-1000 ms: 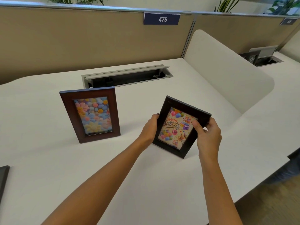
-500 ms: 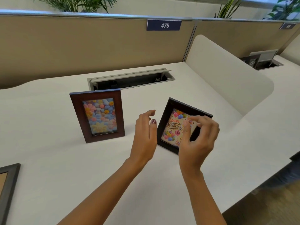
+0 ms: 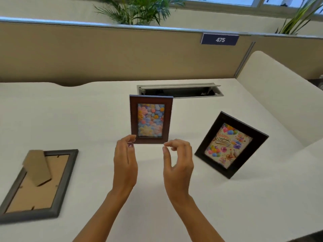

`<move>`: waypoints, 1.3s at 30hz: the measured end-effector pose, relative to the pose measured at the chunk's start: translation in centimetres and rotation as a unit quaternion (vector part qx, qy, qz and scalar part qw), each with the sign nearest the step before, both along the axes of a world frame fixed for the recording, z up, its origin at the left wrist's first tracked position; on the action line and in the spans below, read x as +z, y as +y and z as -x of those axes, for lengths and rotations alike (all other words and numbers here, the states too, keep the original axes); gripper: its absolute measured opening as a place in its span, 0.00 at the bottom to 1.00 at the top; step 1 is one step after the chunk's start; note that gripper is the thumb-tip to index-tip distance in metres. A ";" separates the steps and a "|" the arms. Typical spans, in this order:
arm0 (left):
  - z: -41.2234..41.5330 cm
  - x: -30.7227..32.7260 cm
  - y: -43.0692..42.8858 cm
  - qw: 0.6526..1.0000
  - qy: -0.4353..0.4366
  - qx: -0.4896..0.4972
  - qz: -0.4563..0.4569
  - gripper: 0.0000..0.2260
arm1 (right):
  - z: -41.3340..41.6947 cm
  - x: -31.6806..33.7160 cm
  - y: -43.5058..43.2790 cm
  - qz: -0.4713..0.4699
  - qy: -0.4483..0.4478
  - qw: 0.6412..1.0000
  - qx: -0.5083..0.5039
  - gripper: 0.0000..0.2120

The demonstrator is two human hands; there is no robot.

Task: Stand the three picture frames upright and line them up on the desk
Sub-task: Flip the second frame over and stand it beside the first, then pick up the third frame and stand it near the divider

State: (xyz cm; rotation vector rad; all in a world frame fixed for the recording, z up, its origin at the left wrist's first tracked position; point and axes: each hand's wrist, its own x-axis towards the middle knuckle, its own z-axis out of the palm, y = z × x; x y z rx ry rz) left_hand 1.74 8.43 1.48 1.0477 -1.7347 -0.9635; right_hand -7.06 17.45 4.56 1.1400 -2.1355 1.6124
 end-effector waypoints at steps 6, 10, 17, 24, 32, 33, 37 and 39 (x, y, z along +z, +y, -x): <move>-5.3 -0.1 -0.9 0.997 -0.005 0.080 0.005 0.14 | -4.4 -1.3 -2.4 -0.023 -0.021 0.994 0.101 0.05; -9.5 -0.6 -1.1 0.990 -0.009 0.141 -0.005 0.13 | -7.2 -2.6 -3.7 -0.064 -0.035 0.982 0.172 0.06; -17.5 -1.9 -1.8 0.947 -0.121 0.296 -0.026 0.16 | -12.2 -5.2 -5.2 -0.234 -0.076 0.913 0.326 0.11; -22.4 -2.9 -2.0 0.890 -0.231 0.368 -0.142 0.25 | -16.5 -6.8 -5.7 -0.317 -0.036 0.866 0.384 0.19; -23.8 -2.8 -1.5 0.902 -0.199 0.345 -0.167 0.23 | -19.1 -7.3 -5.7 -0.337 -0.153 0.838 0.401 0.23; -23.9 -2.6 -1.4 0.905 -0.188 0.340 -0.171 0.22 | -19.3 -7.2 -5.7 -0.331 -0.171 0.841 0.391 0.23; -22.9 -1.9 -0.7 0.907 -0.151 0.343 -0.191 0.20 | -19.4 -6.1 -5.8 -0.311 -0.241 0.855 0.338 0.19; -22.2 -1.6 -0.3 0.897 -0.118 0.363 -0.223 0.19 | -19.3 -5.6 -5.9 -0.308 -0.274 0.852 0.322 0.17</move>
